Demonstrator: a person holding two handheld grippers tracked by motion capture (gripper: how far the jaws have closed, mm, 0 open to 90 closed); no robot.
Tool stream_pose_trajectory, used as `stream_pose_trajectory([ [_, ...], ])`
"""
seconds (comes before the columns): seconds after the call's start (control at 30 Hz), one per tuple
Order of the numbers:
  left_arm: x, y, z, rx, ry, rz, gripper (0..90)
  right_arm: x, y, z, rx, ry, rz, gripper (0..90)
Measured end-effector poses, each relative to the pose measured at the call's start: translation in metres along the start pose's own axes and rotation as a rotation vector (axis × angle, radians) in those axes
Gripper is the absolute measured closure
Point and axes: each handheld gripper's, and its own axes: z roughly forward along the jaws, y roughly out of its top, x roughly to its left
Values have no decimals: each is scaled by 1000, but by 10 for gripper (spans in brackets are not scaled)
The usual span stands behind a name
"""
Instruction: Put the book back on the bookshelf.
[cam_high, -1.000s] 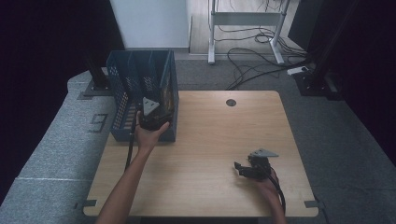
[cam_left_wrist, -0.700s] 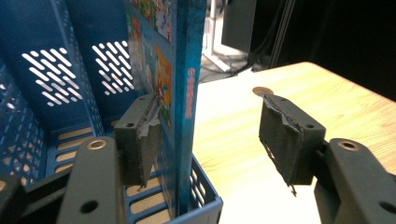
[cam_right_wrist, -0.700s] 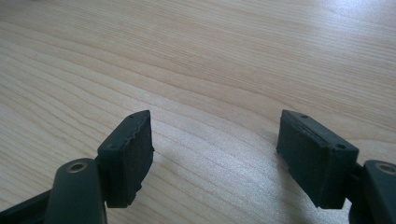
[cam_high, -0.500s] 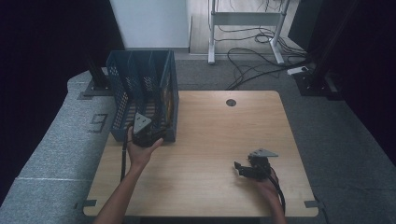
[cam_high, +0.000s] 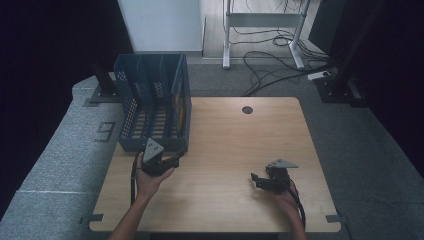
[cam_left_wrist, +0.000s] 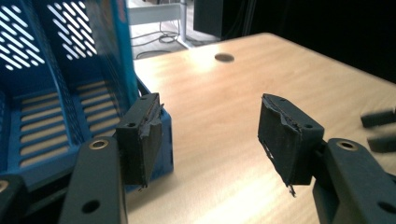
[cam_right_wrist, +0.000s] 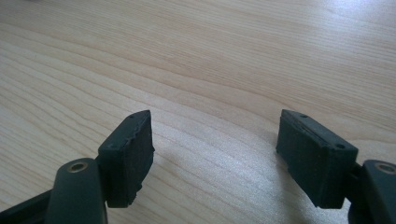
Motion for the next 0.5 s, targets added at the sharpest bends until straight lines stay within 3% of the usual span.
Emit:
stream_pose_trajectory([
  [0.23, -10, -23, -1, 43, -33, -7, 397, 0, 0, 0, 0, -2, 0, 264],
  [0.33, -12, -32, -5, 65, -31, 11, 397, 0, 0, 0, -1, -3, -1, 265],
  [0.5, -14, -49, -11, 86, -37, -2, 396, 1, 0, 0, 1, -7, -5, 265],
])
